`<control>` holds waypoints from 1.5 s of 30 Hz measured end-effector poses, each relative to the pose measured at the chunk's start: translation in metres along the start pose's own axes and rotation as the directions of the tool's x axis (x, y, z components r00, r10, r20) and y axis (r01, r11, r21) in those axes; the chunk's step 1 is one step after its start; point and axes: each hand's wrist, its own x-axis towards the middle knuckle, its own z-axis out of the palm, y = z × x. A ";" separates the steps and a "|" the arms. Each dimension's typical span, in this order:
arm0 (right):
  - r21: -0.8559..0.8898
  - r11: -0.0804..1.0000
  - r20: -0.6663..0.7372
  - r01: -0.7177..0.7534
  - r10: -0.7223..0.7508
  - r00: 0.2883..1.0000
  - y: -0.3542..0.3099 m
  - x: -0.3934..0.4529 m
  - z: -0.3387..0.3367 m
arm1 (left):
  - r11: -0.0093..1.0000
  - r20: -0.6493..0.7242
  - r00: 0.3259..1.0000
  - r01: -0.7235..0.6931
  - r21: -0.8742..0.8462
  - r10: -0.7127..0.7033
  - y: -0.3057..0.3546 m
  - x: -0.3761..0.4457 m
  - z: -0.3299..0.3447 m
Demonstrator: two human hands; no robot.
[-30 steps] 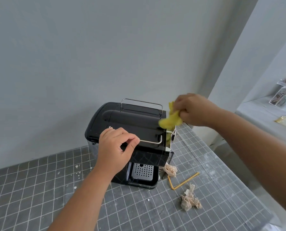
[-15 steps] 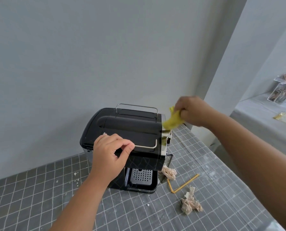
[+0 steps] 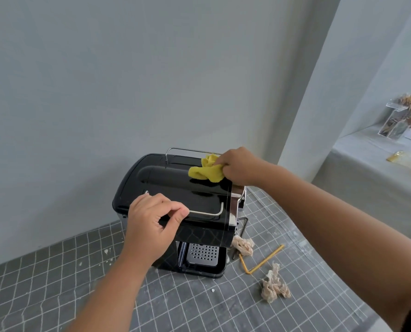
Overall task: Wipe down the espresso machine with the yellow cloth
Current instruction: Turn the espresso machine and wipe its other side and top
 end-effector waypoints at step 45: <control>0.133 0.985 0.188 0.109 -0.133 0.973 -0.022 0.098 -0.013 | 0.078 0.185 0.364 0.599 -0.797 -0.913 0.069 0.021 -0.016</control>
